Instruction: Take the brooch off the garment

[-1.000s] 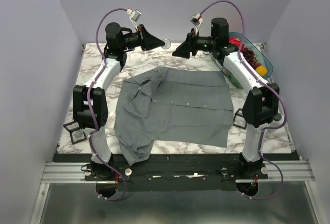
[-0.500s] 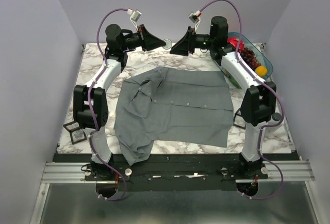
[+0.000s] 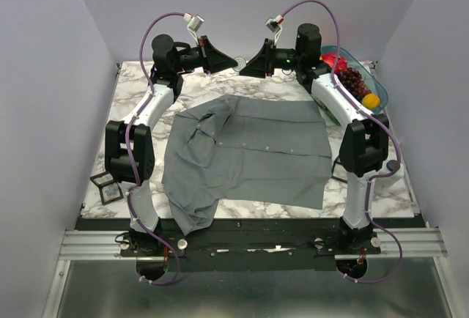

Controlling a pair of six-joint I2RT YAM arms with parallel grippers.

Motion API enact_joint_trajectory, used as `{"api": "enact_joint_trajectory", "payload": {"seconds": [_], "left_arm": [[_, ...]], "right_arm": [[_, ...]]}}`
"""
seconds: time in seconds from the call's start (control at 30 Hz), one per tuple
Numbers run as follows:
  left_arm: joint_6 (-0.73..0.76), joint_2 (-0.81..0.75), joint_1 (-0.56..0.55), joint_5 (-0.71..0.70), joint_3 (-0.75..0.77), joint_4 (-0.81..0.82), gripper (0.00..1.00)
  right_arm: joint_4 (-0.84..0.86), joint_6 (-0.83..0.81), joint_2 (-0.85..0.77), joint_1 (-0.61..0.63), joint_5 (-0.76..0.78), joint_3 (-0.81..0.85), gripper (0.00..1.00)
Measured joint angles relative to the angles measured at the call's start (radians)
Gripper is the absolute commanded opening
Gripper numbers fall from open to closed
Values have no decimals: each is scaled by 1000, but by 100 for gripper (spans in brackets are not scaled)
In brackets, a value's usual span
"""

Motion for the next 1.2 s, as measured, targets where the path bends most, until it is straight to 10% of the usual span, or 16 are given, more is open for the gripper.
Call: {"api": "enact_joint_trajectory", "payload": {"seconds": [0.4,1.2], "left_arm": [[5,2,0,0,0,-1,0],[3,19,-4,19,2,2,0]], "right_arm": [[47,32,10,0,-35,12,55],[84,50,10,0,-24,13,42]]}}
